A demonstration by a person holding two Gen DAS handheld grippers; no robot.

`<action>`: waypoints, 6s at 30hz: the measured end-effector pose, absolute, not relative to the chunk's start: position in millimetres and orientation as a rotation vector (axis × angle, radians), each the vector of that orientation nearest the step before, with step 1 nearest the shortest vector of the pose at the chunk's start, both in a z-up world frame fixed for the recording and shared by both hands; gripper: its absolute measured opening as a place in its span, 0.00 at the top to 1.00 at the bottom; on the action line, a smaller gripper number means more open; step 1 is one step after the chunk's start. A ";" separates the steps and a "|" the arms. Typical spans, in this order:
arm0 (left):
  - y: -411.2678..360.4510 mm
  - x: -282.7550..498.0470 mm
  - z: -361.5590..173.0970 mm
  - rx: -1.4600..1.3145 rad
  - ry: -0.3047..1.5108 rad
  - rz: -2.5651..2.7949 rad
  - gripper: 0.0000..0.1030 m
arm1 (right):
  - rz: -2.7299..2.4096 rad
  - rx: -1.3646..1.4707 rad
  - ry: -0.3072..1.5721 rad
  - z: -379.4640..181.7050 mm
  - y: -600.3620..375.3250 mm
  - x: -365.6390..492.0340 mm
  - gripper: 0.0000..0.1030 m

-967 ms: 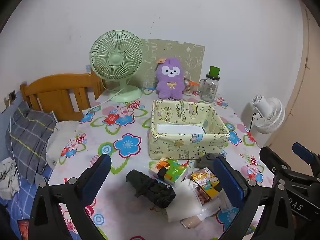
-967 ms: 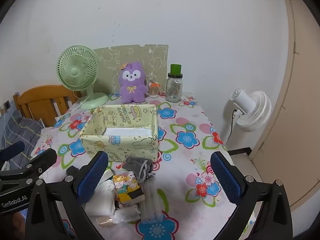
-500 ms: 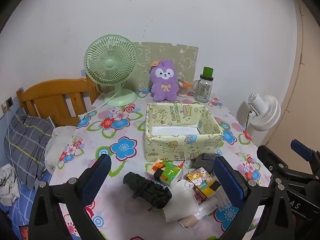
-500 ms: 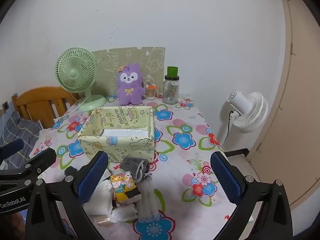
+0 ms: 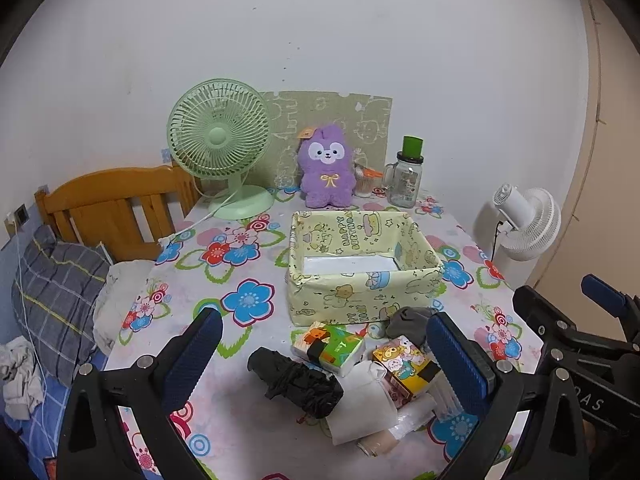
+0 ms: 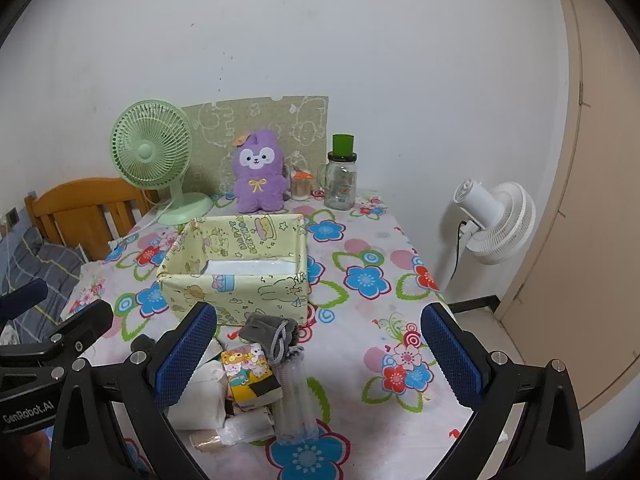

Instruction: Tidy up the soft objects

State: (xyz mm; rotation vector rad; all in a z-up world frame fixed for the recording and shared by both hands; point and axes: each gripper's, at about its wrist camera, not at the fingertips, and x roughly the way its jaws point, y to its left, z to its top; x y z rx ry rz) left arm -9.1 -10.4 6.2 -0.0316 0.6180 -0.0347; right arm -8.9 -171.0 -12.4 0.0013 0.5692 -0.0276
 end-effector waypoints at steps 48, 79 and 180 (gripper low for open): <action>-6.1 -10.2 7.4 -0.021 0.588 -0.007 0.01 | 0.023 -0.007 0.540 -5.5 -166.7 -11.6 0.00; -2.5 -4.3 -0.9 -0.012 0.615 -0.008 0.08 | 0.039 0.013 0.550 -7.4 -167.8 -7.0 0.00; -21.2 77.5 -98.7 0.018 0.893 -0.139 0.17 | 0.117 0.038 0.844 -106.1 -141.4 87.8 0.46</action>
